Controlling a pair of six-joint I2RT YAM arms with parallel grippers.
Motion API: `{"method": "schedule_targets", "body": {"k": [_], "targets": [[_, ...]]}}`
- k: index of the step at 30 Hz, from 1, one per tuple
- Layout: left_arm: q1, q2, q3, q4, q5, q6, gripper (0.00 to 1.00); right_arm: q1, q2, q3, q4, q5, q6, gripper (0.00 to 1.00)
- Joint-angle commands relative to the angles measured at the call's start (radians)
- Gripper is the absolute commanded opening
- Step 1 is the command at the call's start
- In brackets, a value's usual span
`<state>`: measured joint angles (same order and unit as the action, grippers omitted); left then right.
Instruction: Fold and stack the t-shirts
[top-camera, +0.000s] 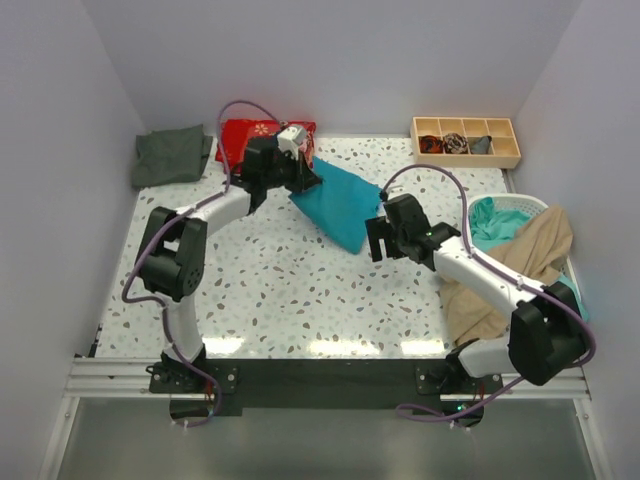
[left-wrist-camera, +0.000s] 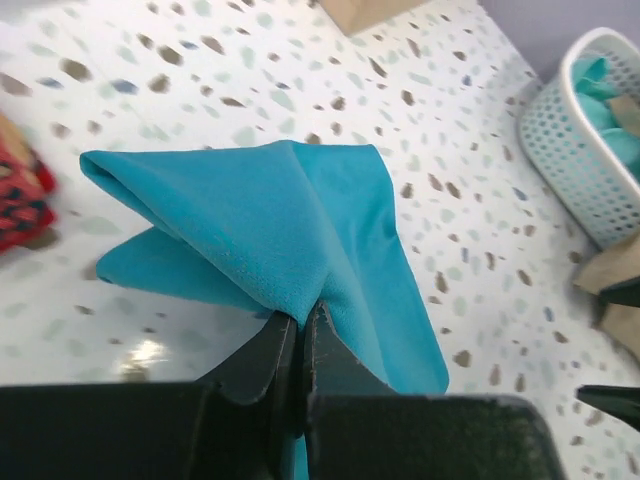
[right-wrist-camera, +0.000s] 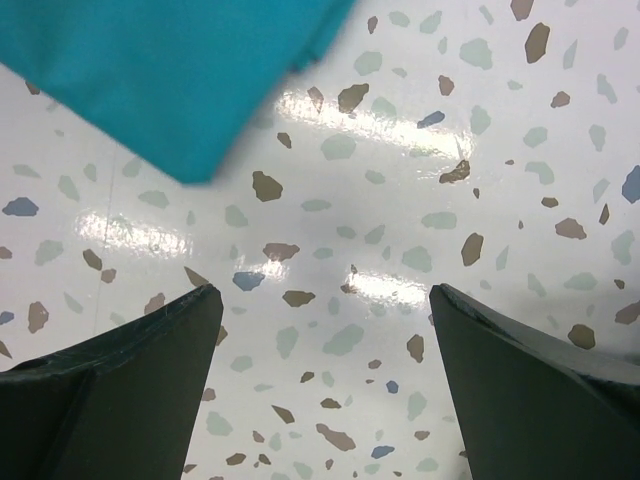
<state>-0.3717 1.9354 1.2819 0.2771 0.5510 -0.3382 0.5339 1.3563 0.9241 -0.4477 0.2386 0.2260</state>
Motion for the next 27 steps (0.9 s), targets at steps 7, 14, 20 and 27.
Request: {"method": "schedule_targets", "body": {"k": [7, 14, 20, 27], "targets": [[0.131, 0.002, 0.374, -0.455, -0.137, 0.404, 0.00, -0.023, 0.073, 0.018, 0.040, -0.024, -0.034, 0.90], [0.270, 0.079, 0.702, -0.610, -0.201, 0.547, 0.00, -0.028, 0.133, 0.039, 0.063, -0.067, -0.025, 0.90], [0.443, 0.204, 0.948, -0.711, -0.234, 0.599, 0.00, -0.029, 0.202, 0.074, 0.067, -0.088, -0.031, 0.90], [0.588, 0.338, 1.013, -0.656, -0.200, 0.582, 0.00, -0.031, 0.296, 0.131, 0.067, -0.128, -0.031, 0.89]]}}
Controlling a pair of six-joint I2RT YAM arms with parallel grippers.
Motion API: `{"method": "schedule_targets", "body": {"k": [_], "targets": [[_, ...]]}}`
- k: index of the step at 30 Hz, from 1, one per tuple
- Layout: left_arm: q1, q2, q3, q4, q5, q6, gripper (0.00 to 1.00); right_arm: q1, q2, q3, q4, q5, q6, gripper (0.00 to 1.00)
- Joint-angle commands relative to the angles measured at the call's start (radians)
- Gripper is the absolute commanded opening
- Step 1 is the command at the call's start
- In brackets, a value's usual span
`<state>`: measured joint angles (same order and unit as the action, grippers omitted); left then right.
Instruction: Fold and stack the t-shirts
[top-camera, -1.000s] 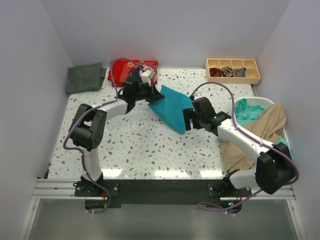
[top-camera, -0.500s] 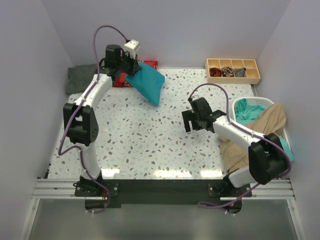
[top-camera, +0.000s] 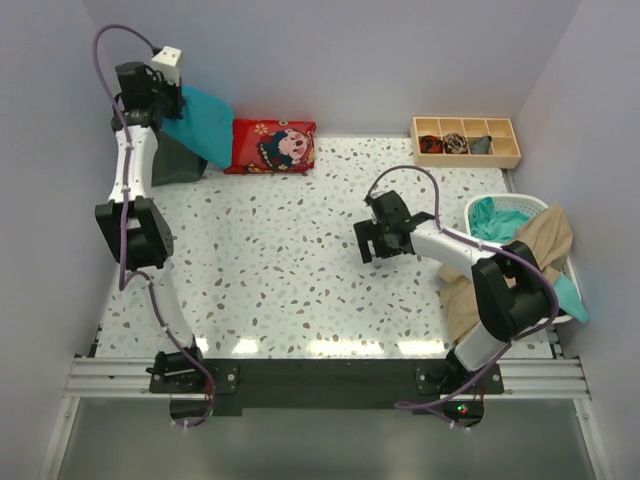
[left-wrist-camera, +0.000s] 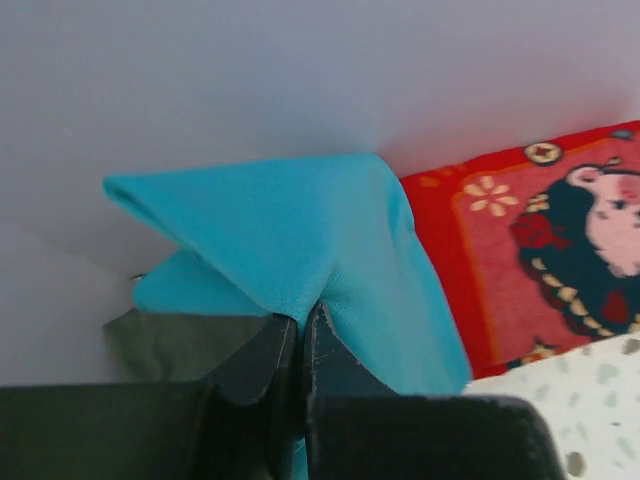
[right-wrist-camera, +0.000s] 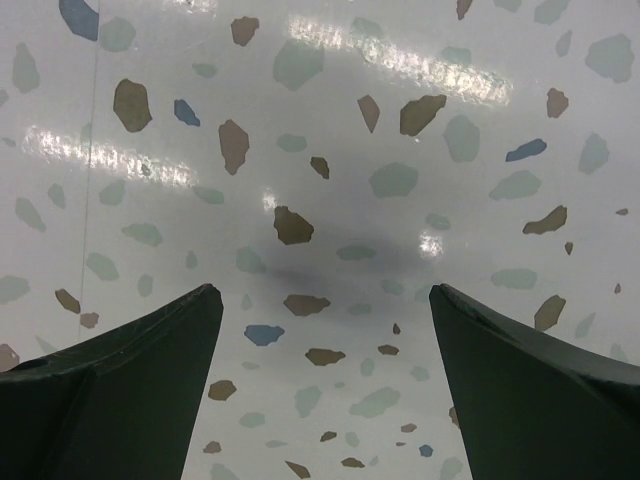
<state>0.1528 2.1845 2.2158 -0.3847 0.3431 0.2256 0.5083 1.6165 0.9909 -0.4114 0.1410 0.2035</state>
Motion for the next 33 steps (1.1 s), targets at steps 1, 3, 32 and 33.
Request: {"method": "schedule_targets", "body": {"k": [1, 3, 32, 33], "targets": [[0.074, 0.106, 0.093, 0.009, 0.004, 0.014, 0.00, -0.007, 0.045, 0.071, 0.028, -0.035, -0.007, 0.89], [0.109, 0.135, 0.078, 0.032, 0.008, 0.003, 0.00, -0.005, 0.065, 0.081, 0.026, -0.044, -0.004, 0.89], [0.167, -0.095, -0.209, 0.254, -0.145, -0.187, 1.00, -0.007, 0.145, 0.100, 0.062, -0.175, 0.019, 0.87], [0.148, -0.153, -0.220, 0.256, -0.130, -0.187, 1.00, -0.005, 0.125, 0.095, 0.063, -0.172, 0.016, 0.87]]}}
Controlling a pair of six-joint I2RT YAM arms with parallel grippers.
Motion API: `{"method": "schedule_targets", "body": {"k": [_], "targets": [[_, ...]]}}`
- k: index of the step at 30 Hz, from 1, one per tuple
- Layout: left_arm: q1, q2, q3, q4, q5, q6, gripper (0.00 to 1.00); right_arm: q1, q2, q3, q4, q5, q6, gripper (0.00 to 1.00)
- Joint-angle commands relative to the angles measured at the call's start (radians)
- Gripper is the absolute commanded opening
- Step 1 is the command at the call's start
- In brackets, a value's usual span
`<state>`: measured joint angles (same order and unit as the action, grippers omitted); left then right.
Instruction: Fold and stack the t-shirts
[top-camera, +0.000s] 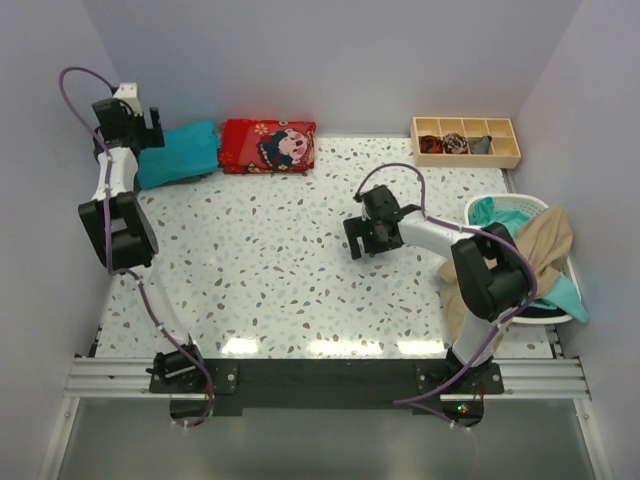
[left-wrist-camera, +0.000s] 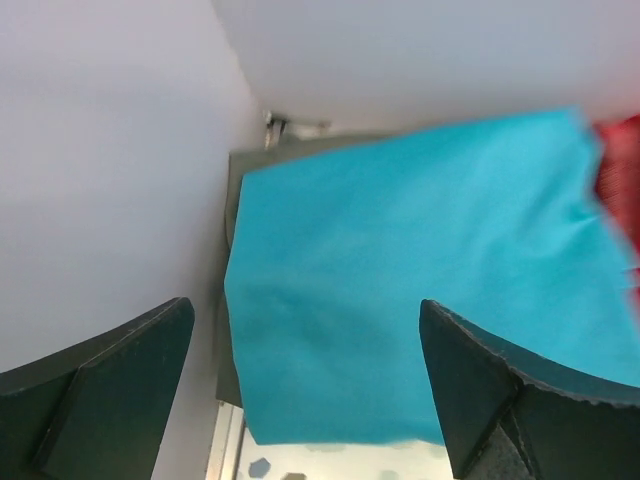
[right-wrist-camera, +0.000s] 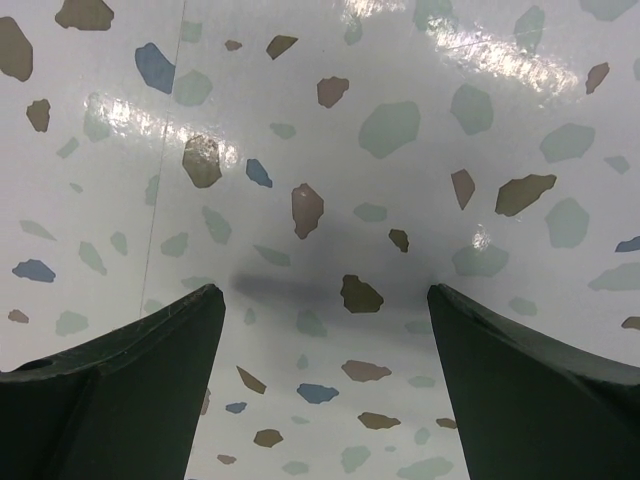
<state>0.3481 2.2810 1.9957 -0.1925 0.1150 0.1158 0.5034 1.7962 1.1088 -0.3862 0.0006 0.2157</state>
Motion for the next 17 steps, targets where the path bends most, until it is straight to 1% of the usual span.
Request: {"method": "schedule_targets", "body": {"k": [1, 2, 3, 4, 5, 6, 7, 8, 9, 10, 11, 12, 13, 14, 15, 16, 17], "targets": [[-0.072, -0.279, -0.027, 0.062, 0.075, -0.079, 1.00, 0.000, -0.064, -0.026, 0.041, -0.030, 0.002, 0.87], [-0.125, -0.335, -0.040, 0.059, 0.057, -0.085, 1.00, 0.000, -0.073, -0.029, 0.040, -0.030, 0.002, 0.87], [-0.150, -0.362, -0.052, 0.047, 0.070, -0.085, 1.00, -0.002, -0.084, -0.030, 0.041, -0.028, -0.001, 0.87], [-0.178, -0.394, -0.092, 0.047, 0.075, -0.102, 1.00, 0.000, -0.109, -0.033, 0.046, -0.028, -0.002, 0.87], [-0.226, -0.463, -0.125, 0.054, 0.090, -0.108, 1.00, -0.002, -0.122, -0.035, 0.044, -0.024, -0.003, 0.87], [-0.251, -0.500, -0.168, 0.082, 0.124, -0.108, 1.00, -0.002, -0.135, -0.033, 0.040, -0.016, -0.006, 0.87], [-0.276, -0.538, -0.257, 0.100, 0.135, -0.178, 1.00, -0.002, -0.162, -0.032, 0.035, -0.008, -0.006, 0.87], [-0.323, -0.619, -0.311, 0.125, 0.164, -0.189, 1.00, -0.002, -0.175, -0.024, 0.032, -0.004, -0.009, 0.87], [-0.340, -0.659, -0.369, 0.175, 0.173, -0.205, 1.00, -0.002, -0.190, -0.021, 0.021, -0.004, -0.012, 0.87], [-0.384, -0.701, -0.484, 0.232, 0.182, -0.229, 1.00, -0.002, -0.225, -0.020, 0.020, 0.019, -0.013, 0.87], [-0.449, -0.774, -0.535, 0.252, 0.190, -0.229, 1.00, -0.002, -0.241, -0.023, 0.017, 0.025, -0.015, 0.87], [-0.484, -0.807, -0.581, 0.281, 0.171, -0.234, 1.00, -0.002, -0.262, -0.026, 0.015, 0.038, -0.018, 0.87], [-0.545, -0.834, -0.654, 0.283, 0.172, -0.231, 1.00, -0.002, -0.280, -0.030, 0.014, 0.058, -0.018, 0.87], [-0.576, -0.871, -0.676, 0.269, 0.163, -0.225, 1.00, 0.000, -0.317, -0.046, 0.015, 0.068, -0.018, 0.87], [-0.610, -0.886, -0.708, 0.230, 0.100, -0.220, 1.00, 0.000, -0.334, -0.056, 0.015, 0.079, -0.018, 0.88], [-0.664, -0.902, -0.724, 0.210, 0.080, -0.222, 1.00, -0.002, -0.351, -0.064, 0.015, 0.100, -0.013, 0.88], [-0.684, -0.937, -0.741, 0.194, 0.060, -0.231, 1.00, -0.002, -0.388, -0.090, 0.014, 0.111, -0.009, 0.88]]}}
